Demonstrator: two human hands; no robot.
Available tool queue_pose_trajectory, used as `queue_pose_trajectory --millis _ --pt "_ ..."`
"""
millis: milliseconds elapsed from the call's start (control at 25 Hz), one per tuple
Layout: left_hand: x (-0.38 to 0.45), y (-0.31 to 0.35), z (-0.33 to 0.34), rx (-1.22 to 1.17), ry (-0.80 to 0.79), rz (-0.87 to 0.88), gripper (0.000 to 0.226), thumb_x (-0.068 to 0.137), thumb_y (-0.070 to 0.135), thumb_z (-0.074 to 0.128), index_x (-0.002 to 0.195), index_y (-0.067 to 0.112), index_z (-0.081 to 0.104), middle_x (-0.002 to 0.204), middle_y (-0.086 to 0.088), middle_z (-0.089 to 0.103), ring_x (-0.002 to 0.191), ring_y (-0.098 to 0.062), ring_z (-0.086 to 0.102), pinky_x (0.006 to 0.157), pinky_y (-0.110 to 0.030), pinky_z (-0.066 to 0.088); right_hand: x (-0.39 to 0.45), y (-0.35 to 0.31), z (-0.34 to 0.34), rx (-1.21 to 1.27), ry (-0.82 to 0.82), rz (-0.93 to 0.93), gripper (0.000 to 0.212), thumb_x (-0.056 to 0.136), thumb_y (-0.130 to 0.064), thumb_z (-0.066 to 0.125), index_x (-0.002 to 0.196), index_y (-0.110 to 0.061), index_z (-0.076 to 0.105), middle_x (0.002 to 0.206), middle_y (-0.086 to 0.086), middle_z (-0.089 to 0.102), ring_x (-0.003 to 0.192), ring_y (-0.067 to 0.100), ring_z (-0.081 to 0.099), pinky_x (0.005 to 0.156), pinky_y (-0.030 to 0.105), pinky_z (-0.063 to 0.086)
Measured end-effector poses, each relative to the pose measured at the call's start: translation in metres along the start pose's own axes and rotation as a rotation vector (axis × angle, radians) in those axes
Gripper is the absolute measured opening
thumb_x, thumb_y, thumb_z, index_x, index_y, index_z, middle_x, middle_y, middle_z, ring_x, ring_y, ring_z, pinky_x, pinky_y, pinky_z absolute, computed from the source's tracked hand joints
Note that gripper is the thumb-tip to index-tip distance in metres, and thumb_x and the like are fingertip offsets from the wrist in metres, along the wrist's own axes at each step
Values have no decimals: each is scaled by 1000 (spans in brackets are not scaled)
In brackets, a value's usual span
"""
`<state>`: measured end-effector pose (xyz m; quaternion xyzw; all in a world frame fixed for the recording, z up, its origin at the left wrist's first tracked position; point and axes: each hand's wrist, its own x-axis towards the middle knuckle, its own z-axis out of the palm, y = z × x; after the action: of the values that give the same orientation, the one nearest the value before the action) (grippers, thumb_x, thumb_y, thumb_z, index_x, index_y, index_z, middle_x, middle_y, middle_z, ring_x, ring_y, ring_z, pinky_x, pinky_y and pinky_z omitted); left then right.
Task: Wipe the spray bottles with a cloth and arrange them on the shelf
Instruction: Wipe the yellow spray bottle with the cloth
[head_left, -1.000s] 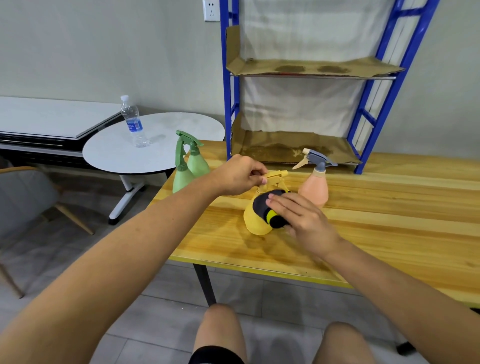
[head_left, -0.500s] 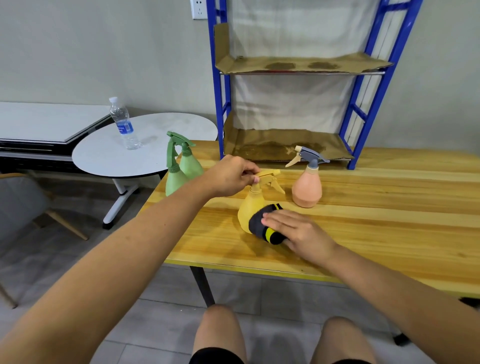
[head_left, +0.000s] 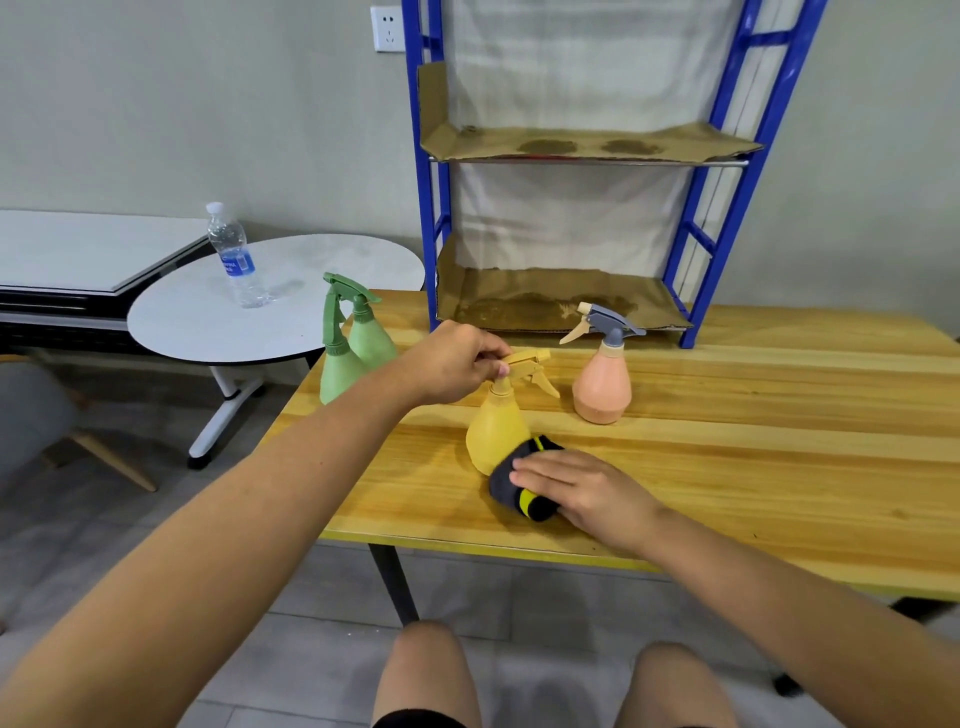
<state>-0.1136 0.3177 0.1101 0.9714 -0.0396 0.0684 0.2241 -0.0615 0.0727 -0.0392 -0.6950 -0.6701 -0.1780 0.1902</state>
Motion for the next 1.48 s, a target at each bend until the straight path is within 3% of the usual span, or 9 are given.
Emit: queue_pose_trajectory --millis 200,440,600,680,840,1080,1200,1320,1480 --pt "-1 1 -1 -13 -5 -3 24 98 27 62 116 15 72 104 5 73 97 -13 66 92 -36 52 49 9 -25 52 203 196 63 76 14 65 136 -5 58 141 9 57 130 23 53 114 34 39" --pt "0 0 1 -22 -1 6 26 99 28 61 119 16 71 111 4 72 97 -10 61 86 -26 46 -7 0 -9 74 47 187 70 71 11 77 135 -10 60 138 4 60 126 21 56 105 41 47" --pt "-2 3 2 -29 4 -7 15 98 29 62 100 20 74 92 8 72 89 -15 66 82 -33 53 28 1 -25 31 247 336 70 68 10 80 134 -6 60 132 9 63 121 24 59 109 35 44" --pt "-4 1 2 -54 25 -32 13 97 32 63 95 25 74 85 11 70 86 -12 66 79 -30 53 30 -6 -17 -16 218 292 71 67 8 81 133 -6 61 132 9 64 120 26 60 108 37 45" --pt "-8 1 6 -76 76 -63 21 96 35 65 109 23 75 89 9 71 87 -9 65 72 -21 48 15 -24 2 -161 26 85 69 64 -2 85 129 -9 64 126 7 66 111 29 62 94 42 55" --pt "-14 4 8 -133 94 -71 20 95 35 65 106 22 77 88 14 71 82 -2 64 78 -25 51 49 -13 -33 -125 251 261 72 69 2 83 136 -8 59 133 7 62 117 30 58 98 46 51" --pt "-14 -1 9 -226 89 -94 28 100 36 58 77 27 73 74 6 69 72 -11 65 74 -32 55 53 -6 -47 -213 234 178 69 71 1 82 135 -8 59 134 7 62 116 30 58 99 45 50" --pt "-15 -9 19 -380 88 -113 31 100 35 58 76 21 72 74 2 69 76 -16 69 84 -44 59 46 3 -55 -216 359 296 70 69 3 83 134 -7 60 131 8 63 116 26 56 104 40 47" --pt "-16 -6 29 -541 146 -147 24 100 32 59 81 26 71 74 10 63 73 -8 55 77 -33 49 50 -7 -46 -130 389 367 72 67 4 84 134 -8 60 130 8 62 117 26 56 104 41 48"
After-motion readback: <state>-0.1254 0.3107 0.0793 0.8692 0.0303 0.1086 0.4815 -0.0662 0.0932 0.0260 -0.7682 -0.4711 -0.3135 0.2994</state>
